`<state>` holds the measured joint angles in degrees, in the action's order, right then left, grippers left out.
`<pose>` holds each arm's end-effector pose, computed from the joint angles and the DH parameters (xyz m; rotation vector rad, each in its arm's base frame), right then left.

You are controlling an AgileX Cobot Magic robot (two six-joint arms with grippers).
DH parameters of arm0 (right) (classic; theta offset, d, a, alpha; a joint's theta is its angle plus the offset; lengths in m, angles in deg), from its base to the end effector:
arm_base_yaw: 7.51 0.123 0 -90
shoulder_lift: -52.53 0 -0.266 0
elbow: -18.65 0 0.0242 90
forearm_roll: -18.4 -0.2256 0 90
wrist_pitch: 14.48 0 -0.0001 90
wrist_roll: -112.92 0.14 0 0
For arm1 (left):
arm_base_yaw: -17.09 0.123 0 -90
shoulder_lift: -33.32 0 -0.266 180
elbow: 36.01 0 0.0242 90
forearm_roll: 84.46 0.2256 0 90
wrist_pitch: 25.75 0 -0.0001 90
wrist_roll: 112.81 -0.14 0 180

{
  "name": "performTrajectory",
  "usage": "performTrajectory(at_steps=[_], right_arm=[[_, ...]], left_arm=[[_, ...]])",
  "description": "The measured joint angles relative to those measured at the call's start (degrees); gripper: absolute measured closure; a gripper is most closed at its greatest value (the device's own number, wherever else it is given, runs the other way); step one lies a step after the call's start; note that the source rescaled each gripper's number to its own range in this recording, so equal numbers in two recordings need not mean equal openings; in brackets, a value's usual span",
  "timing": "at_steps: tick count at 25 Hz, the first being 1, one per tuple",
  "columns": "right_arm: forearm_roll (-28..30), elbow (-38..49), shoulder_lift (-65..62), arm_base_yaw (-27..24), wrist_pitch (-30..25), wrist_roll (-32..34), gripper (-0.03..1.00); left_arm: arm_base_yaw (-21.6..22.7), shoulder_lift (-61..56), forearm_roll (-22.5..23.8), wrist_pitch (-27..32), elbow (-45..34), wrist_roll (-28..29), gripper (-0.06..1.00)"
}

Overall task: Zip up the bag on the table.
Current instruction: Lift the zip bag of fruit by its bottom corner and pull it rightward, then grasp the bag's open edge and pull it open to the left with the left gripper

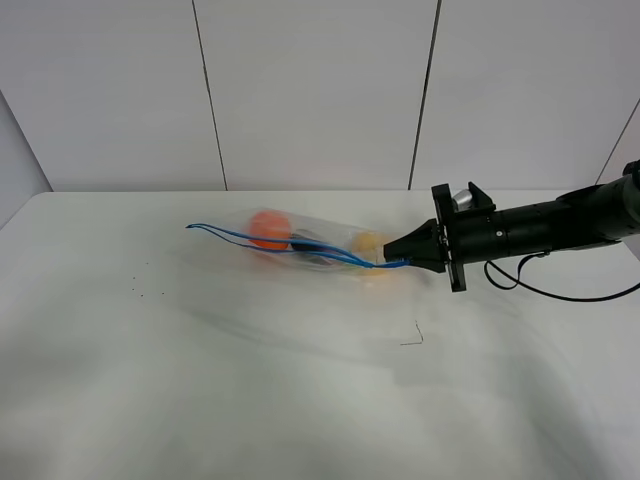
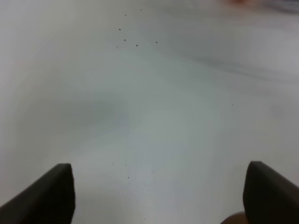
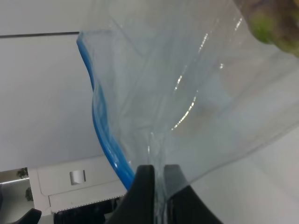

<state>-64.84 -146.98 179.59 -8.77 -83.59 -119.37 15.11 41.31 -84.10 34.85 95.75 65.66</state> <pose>0.3417 0.1224 0.1254 0.1298 2.4724 1.7117 0.0356 -0.0005 0.2422 0.0622 2.0381 0.0026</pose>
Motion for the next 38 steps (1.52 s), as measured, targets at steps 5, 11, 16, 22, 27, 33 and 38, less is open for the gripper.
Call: performTrajectory(at_steps=[5,11,16,22,27,33,38], right_arm=[[-0.1,0.0,0.0,0.0,0.0,0.0,0.97],[-0.1,0.0,0.0,0.0,0.0,0.0,0.97],[-0.1,0.0,0.0,0.0,0.0,0.0,0.97],[-0.1,0.0,0.0,0.0,0.0,0.0,0.97],[-0.1,0.0,0.0,0.0,0.0,0.0,0.97],[-0.1,0.0,0.0,0.0,0.0,0.0,0.97],[-0.1,0.0,0.0,0.0,0.0,0.0,0.97]], left_arm=[[0.0,1.9,0.7,-1.3,2.1,2.4,-0.01],[0.0,21.5,-0.4,-2.7,15.8,3.4,-0.01],[0.0,42.0,-0.4,-3.0,28.3,1.5,-0.01],[0.0,61.1,0.1,-4.1,37.3,-16.9,0.0],[0.0,70.3,1.2,-4.3,37.8,-42.3,0.05],[-1.8,76.3,-6.6,-9.3,37.8,-55.8,0.07],[-9.2,78.7,-8.2,-15.7,37.7,-57.0,0.07]])
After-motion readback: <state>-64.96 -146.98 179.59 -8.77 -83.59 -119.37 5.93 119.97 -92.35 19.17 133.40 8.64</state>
